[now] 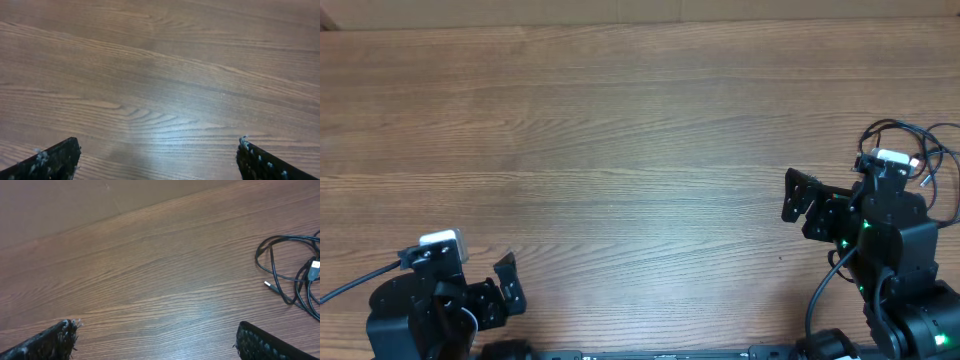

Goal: Untangle cables

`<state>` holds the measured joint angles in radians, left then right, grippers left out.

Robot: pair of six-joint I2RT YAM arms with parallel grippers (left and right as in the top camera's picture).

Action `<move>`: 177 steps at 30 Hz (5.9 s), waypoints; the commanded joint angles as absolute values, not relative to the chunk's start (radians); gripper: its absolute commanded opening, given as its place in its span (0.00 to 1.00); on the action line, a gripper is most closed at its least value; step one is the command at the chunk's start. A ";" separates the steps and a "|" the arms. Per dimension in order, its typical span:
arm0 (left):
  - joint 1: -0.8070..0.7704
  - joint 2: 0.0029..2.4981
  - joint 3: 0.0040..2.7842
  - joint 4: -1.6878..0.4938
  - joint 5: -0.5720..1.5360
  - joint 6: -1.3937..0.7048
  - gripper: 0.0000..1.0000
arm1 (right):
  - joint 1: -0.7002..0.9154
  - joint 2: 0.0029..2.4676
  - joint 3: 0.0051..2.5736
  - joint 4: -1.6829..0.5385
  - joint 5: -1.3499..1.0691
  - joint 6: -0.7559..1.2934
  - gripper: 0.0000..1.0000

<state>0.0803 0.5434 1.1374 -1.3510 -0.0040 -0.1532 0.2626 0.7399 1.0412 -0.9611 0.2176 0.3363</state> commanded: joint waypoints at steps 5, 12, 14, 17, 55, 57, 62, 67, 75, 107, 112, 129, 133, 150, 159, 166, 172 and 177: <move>0.078 0.536 1.128 -1.358 -0.004 -0.138 1.00 | 0.262 0.736 1.038 -0.957 0.235 0.340 1.00; 0.078 0.536 1.128 -1.358 -0.004 -0.138 1.00 | 0.212 0.716 1.035 -0.947 0.260 0.307 1.00; 0.078 0.536 1.128 -1.358 -0.004 -0.138 1.00 | 0.186 0.696 1.030 -0.918 0.261 0.297 1.00; 0.078 0.536 1.128 -1.358 -0.004 -0.138 1.00 | 0.144 0.633 0.989 -0.839 0.237 0.259 1.00; 0.078 0.536 1.128 -1.358 -0.004 -0.138 0.99 | -0.043 0.002 0.056 -0.192 -0.057 0.148 1.00; 0.078 0.536 1.128 -1.358 -0.004 -0.138 0.99 | -0.043 0.002 0.056 -0.191 -0.055 0.148 1.00; 0.078 0.536 1.128 -1.358 -0.004 -0.138 1.00 | -0.043 0.003 0.056 -0.191 -0.055 0.148 1.00; 0.078 0.536 1.128 -1.358 -0.004 -0.138 1.00 | -0.043 0.003 0.056 -0.191 -0.055 0.148 1.00; 0.078 0.536 1.128 -1.358 -0.004 -0.138 1.00 | -0.043 0.003 0.056 -0.191 -0.055 0.148 1.00; 0.078 0.324 0.731 -0.825 0.096 -0.127 1.00 | -0.043 0.003 0.056 -0.191 -0.055 0.148 1.00; 0.078 0.175 0.461 -0.566 0.164 -0.138 0.99 | -0.043 0.003 0.056 -0.191 -0.055 0.148 1.00; 0.020 0.003 0.017 0.109 0.017 -0.146 0.99 | -0.043 0.003 0.056 -0.191 -0.055 0.148 1.00; 0.019 0.003 0.004 0.099 0.007 -0.071 1.00 | -0.043 0.003 0.056 -0.191 -0.055 0.148 1.00; 0.019 0.004 0.005 -0.077 0.019 -0.067 1.00 | -0.043 0.003 0.056 -0.191 -0.055 0.148 1.00; 0.019 0.004 0.005 -0.077 0.019 -0.067 0.99 | -0.043 0.003 0.056 -0.191 -0.055 0.148 1.00; 0.019 0.004 0.005 -0.078 0.019 -0.067 0.99 | -0.043 0.003 0.056 -0.191 -0.054 0.148 1.00; 0.019 0.004 0.005 -0.077 0.019 -0.067 1.00 | -0.043 0.003 0.056 -0.191 -0.055 0.148 1.00; 0.019 0.004 0.005 -0.077 0.019 -0.067 1.00 | -0.043 0.003 0.056 -0.191 -0.055 0.148 1.00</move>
